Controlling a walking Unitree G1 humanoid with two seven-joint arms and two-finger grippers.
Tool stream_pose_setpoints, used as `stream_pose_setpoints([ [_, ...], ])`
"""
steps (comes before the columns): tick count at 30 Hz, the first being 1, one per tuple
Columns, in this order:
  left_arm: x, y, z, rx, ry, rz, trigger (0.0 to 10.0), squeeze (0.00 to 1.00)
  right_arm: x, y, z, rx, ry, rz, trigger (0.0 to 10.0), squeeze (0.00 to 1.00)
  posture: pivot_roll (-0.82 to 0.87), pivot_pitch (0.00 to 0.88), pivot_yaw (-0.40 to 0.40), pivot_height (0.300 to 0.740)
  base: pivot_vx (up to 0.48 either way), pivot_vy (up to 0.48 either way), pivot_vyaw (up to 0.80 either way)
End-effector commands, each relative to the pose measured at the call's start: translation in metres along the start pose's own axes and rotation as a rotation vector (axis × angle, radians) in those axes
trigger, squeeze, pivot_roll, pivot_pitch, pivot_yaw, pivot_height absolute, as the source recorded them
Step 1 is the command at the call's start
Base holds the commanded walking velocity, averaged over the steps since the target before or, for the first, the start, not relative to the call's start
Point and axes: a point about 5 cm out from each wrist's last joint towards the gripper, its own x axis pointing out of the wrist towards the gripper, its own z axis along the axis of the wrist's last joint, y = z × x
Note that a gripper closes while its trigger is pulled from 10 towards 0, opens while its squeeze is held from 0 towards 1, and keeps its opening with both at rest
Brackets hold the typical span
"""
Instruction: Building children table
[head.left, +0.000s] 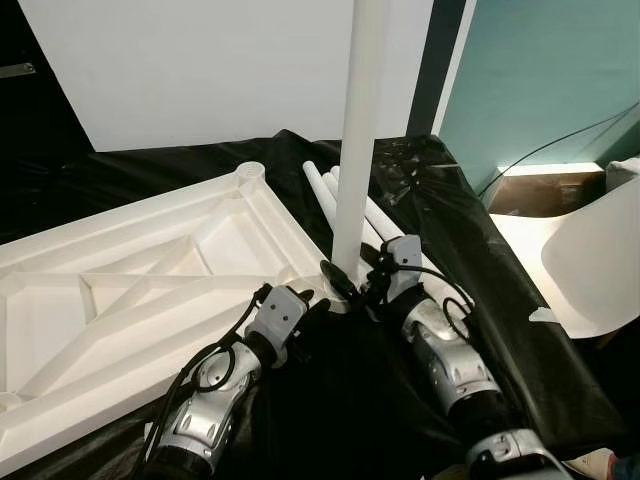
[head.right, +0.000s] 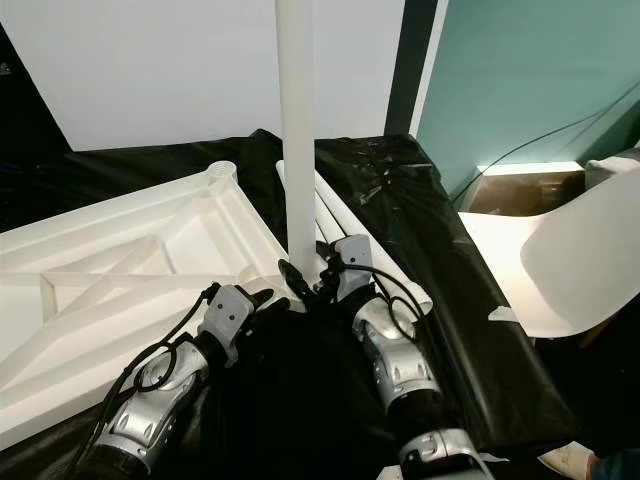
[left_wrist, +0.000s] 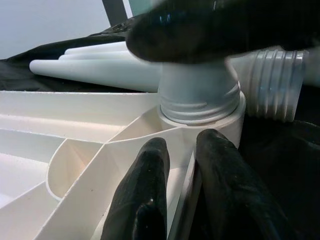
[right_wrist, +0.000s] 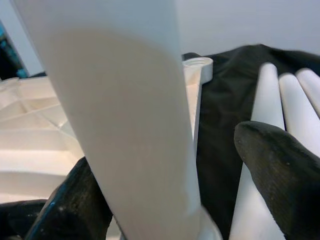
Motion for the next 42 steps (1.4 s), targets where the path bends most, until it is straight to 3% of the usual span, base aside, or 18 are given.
stream_pose_setpoints([
  [1, -0.004, -0.025, -0.028, -0.046, 0.133, -0.128, 10.0, 0.0, 0.005, -0.002, 0.001, -0.04, 0.028, 0.126, 10.0, 0.0, 0.15, 0.0, -0.03, 0.74, 0.0, 0.0, 0.0],
  [2, -0.004, -0.025, -0.028, -0.046, 0.133, -0.128, 10.0, 0.0, 0.005, -0.002, 0.001, -0.04, 0.028, 0.126, 10.0, 0.0, 0.15, 0.0, -0.03, 0.74, 0.0, 0.0, 0.0],
  [3, -0.003, -0.026, -0.028, -0.049, 0.132, -0.129, 10.0, 0.0, 0.008, -0.011, 0.006, -0.083, 0.049, 0.211, 10.0, 0.0, 0.15, 0.0, -0.028, 0.74, 0.0, 0.0, 0.0],
  [10, -0.004, -0.024, -0.028, -0.047, 0.132, -0.129, 10.0, 0.0, 0.012, -0.019, 0.01, -0.123, 0.119, 0.368, 10.0, 0.0, 0.16, 0.0, -0.027, 0.74, 0.0, 0.0, 0.0],
  [11, -0.004, -0.023, -0.027, -0.045, 0.132, -0.127, 10.0, 0.0, 0.012, -0.021, 0.01, -0.127, 0.148, 0.415, 8.7, 0.0, 0.16, 0.0, -0.028, 0.74, 0.0, 0.0, 0.0],
  [12, -0.004, -0.022, -0.027, -0.043, 0.133, -0.125, 10.0, 0.0, 0.012, -0.023, 0.009, -0.132, 0.178, 0.45, 3.1, 0.0, 0.16, 0.0, -0.028, 0.74, 0.0, 0.0, 0.0],
  [14, -0.004, -0.022, -0.027, -0.043, 0.133, -0.125, 10.0, 0.0, 0.012, -0.023, 0.009, -0.132, 0.178, 0.45, 3.1, 0.0, 0.16, 0.0, -0.028, 0.74, 0.0, 0.0, 0.0],
  [15, -0.005, -0.022, -0.027, -0.042, 0.133, -0.123, 10.0, 0.0, 0.011, -0.026, 0.006, -0.141, 0.216, 0.467, 0.0, 0.0, 0.17, 0.0, -0.029, 0.74, 0.0, 0.0, 0.0],
  [22, -0.006, -0.021, -0.027, -0.04, 0.132, -0.114, 10.0, 0.0, 0.009, -0.036, 0.004, -0.148, 0.268, 0.489, 0.0, 0.0, 0.17, 0.0, -0.032, 0.74, 0.0, 0.0, 0.0],
  [26, -0.006, -0.022, -0.027, -0.041, 0.132, -0.114, 10.0, 0.0, 0.009, -0.041, 0.005, -0.105, 0.271, 0.472, 0.0, 0.0, 0.16, 0.0, -0.026, 0.74, 0.0, 0.0, 0.0],
  [30, -0.005, -0.022, -0.026, -0.039, 0.13, -0.117, 10.0, 0.0, 0.005, -0.035, -0.004, -0.043, 0.29, 0.481, 0.0, 0.0, 0.16, 0.0, -0.026, 0.74, 0.0, 0.0, 0.0],
  [33, -0.004, -0.022, -0.026, -0.036, 0.129, -0.12, 10.0, 0.0, 0.001, -0.019, -0.013, -0.017, 0.235, 0.471, 0.0, 0.0, 0.16, 0.0, -0.026, 0.74, 0.0, 0.0, 0.0],
  [35, -0.004, -0.022, -0.025, -0.037, 0.128, -0.12, 10.0, 0.0, 0.004, -0.013, -0.012, -0.021, 0.181, 0.418, 0.0, 0.0, 0.15, 0.0, -0.019, 0.74, 0.0, 0.0, 0.0],
  [37, -0.005, -0.023, -0.026, -0.039, 0.129, -0.126, 10.0, 0.0, 0.013, -0.003, -0.006, 0.01, 0.064, 0.244, 0.0, 0.0, 0.15, 0.0, -0.017, 0.74, 0.0, 0.0, 0.0],
  [40, -0.005, -0.023, -0.026, -0.038, 0.13, -0.128, 10.0, 0.0, 0.015, -0.004, -0.005, 0.03, 0.045, 0.185, 0.0, 0.0, 0.15, 0.0, -0.016, 0.74, 0.0, 0.0, 0.0],
  [42, -0.004, -0.023, -0.025, -0.036, 0.13, -0.13, 10.0, 0.0, 0.017, -0.008, -0.005, 0.068, 0.015, 0.025, 0.0, 0.0, 0.14, 0.0, -0.014, 0.74, 0.0, 0.0, 0.0],
])
